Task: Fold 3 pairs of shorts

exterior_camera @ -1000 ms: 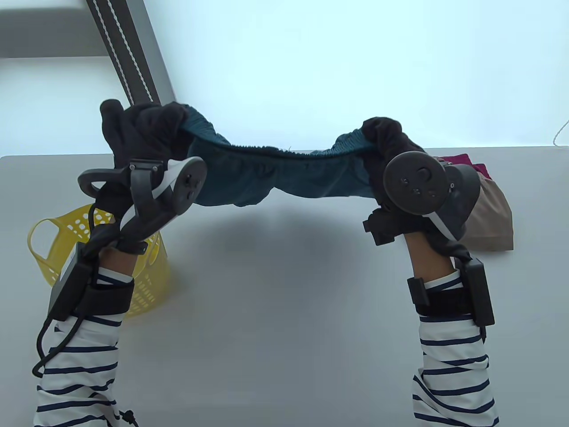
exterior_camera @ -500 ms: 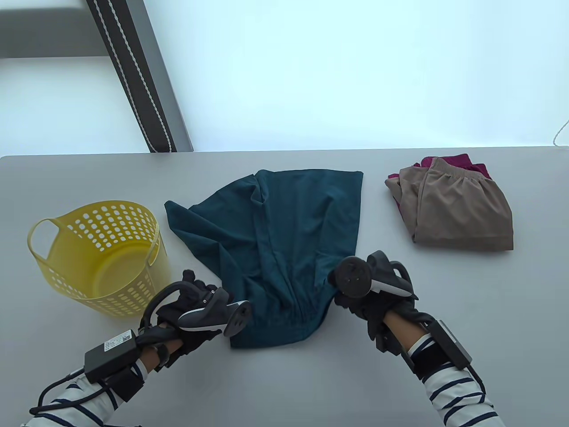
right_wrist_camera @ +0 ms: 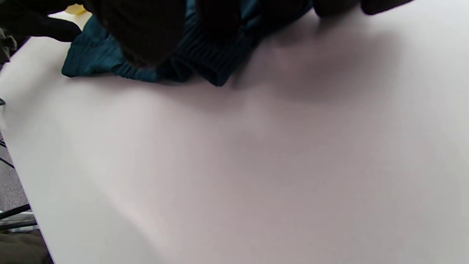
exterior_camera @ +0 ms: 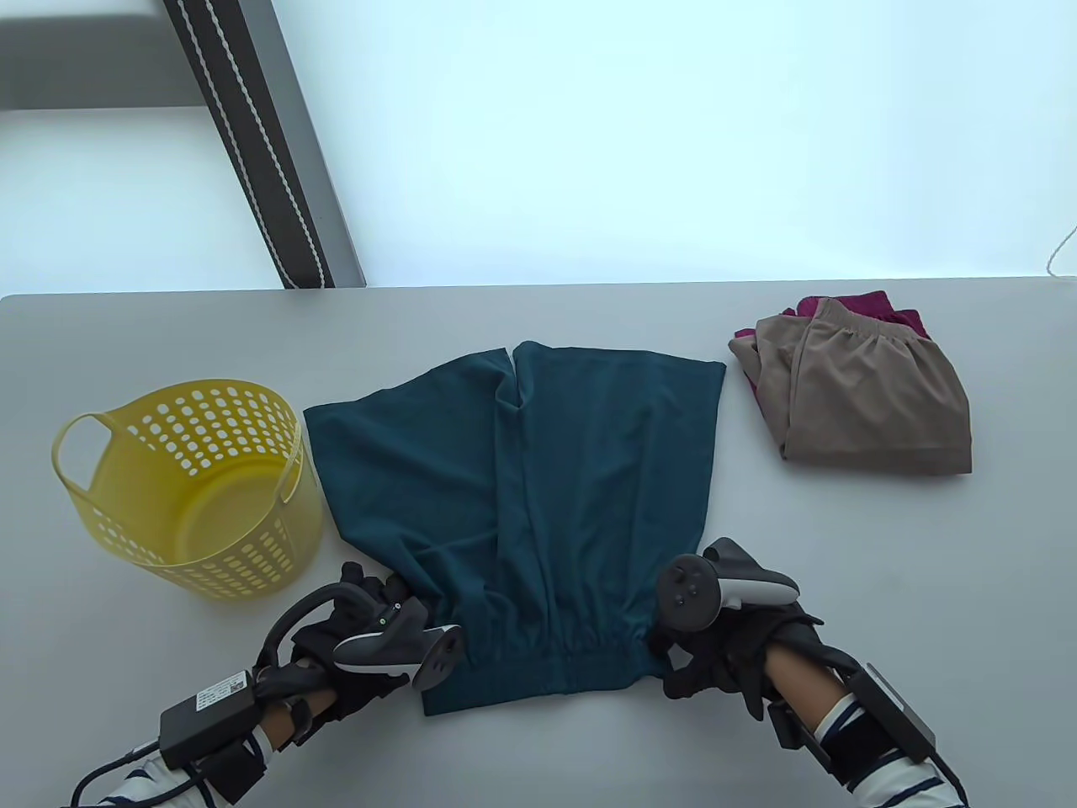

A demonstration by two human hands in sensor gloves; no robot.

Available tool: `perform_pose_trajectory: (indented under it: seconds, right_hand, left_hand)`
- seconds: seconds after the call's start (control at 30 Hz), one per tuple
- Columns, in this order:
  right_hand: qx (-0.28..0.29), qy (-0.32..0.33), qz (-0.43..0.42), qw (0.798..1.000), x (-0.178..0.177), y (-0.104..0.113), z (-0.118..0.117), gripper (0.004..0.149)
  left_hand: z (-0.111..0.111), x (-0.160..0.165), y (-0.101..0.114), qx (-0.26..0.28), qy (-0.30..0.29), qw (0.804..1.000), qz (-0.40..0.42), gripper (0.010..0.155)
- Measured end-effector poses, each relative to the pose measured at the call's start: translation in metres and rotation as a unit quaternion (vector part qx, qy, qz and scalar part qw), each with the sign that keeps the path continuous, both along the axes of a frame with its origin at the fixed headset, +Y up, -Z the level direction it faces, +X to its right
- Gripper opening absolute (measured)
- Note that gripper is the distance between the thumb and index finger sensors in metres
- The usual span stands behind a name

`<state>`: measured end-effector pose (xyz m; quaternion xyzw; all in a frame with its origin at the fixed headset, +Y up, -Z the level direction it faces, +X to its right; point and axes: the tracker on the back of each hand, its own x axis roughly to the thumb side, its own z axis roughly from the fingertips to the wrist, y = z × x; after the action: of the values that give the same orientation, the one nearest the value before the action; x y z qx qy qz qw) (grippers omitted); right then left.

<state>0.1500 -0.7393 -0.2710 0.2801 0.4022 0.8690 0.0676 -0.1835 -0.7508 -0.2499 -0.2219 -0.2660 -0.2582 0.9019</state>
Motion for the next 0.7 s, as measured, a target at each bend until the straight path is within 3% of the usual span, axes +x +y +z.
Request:
perform_pose_trajectory:
  seconds: [0.13, 0.27, 0.33, 0.4, 0.47, 0.53, 0.6, 0.7]
  right_hand:
    - [0.099, -0.097, -0.063, 0.988, -0.005, 0.041, -0.03, 0.079]
    - [0.147, -0.176, -0.075, 0.97, -0.03, 0.056, -0.068, 0.084]
    - [0.165, -0.206, -0.028, 0.964, -0.048, 0.048, -0.09, 0.084]
    - [0.155, -0.23, 0.045, 0.96, -0.063, 0.03, -0.11, 0.087]
    - [0.135, -0.247, 0.09, 0.955, -0.069, 0.015, -0.12, 0.086]
    - [0.113, -0.261, 0.138, 0.949, -0.076, -0.005, -0.13, 0.082]
    - [0.118, -0.261, 0.153, 0.946, -0.081, -0.012, -0.136, 0.081]
    - [0.07, -0.274, 0.136, 0.95, -0.08, -0.02, -0.143, 0.082]
  left_hand:
    - [-0.024, 0.001, 0.014, 0.065, 0.052, 0.996, 0.042, 0.08]
    - [-0.046, 0.013, 0.013, 0.095, 0.069, 0.993, 0.009, 0.086]
    - [-0.054, 0.02, 0.005, 0.069, 0.086, 0.994, -0.016, 0.085]
    - [-0.057, 0.025, -0.004, 0.021, 0.102, 0.994, -0.035, 0.083]
    - [-0.054, 0.028, -0.006, 0.008, 0.103, 0.994, -0.031, 0.084]
    - [-0.041, 0.037, -0.002, 0.022, 0.07, 0.997, -0.033, 0.082]
    - [-0.027, 0.045, 0.001, 0.012, 0.041, 0.999, -0.029, 0.081]
    - [0.0, 0.059, 0.005, -0.004, -0.01, 1.0, -0.017, 0.079]
